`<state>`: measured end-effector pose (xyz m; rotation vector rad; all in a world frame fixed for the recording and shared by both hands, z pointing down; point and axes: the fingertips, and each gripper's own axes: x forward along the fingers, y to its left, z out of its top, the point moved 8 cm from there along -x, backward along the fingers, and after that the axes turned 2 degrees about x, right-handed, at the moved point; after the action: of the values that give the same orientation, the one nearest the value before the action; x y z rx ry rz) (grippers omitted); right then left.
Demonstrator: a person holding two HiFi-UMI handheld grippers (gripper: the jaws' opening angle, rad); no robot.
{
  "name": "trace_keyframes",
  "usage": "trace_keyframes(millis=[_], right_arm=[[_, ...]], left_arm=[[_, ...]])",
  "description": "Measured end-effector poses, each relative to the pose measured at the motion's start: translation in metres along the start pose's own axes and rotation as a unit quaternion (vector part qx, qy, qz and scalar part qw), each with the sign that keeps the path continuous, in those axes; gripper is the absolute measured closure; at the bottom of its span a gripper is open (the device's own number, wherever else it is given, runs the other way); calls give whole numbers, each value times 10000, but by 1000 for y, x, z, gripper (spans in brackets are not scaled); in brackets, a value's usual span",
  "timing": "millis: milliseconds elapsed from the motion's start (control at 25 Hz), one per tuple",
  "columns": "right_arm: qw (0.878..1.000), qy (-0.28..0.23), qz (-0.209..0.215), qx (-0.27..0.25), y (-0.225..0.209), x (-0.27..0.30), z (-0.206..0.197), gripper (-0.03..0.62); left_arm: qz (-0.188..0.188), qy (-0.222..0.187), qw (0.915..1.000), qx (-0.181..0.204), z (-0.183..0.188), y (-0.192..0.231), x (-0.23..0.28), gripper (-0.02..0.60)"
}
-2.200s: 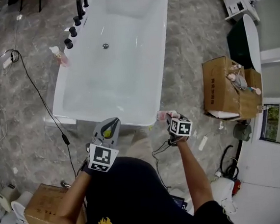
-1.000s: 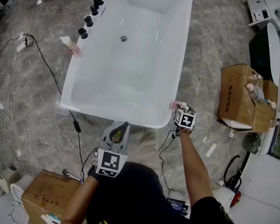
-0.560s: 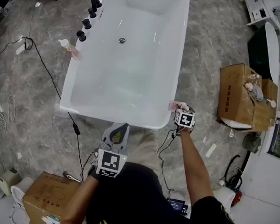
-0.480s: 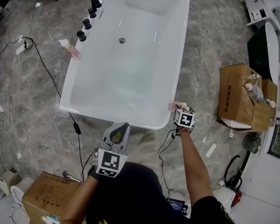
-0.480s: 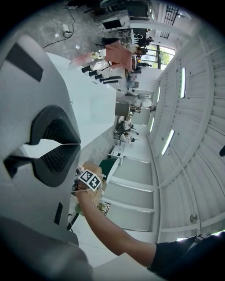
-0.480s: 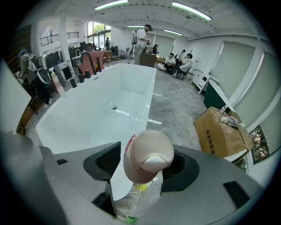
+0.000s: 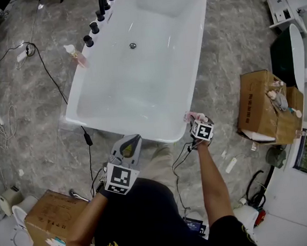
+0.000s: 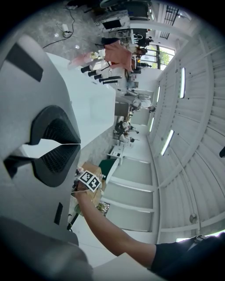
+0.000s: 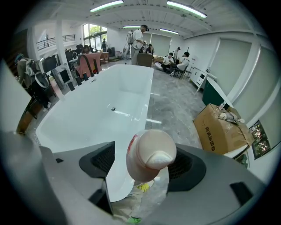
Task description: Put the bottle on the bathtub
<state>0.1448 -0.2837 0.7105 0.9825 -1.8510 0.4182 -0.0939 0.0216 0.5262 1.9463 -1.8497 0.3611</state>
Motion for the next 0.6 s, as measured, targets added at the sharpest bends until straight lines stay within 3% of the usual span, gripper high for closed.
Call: trace_keyframes(millis=[240,520,600], right_arm=[[9998,-66,-182,94,-2,-19,-11,240],[9946,-434,-453,824,-1,-88,-66,246],[9908,-705,-410,1080,1,-121,-79,297]], left_arm=[[-40,-69,9999,152,8,1,-1,561],[-271,-280,9969,688,37,9,-1,561],[-424,-363,9949,845,49,8,2,561]])
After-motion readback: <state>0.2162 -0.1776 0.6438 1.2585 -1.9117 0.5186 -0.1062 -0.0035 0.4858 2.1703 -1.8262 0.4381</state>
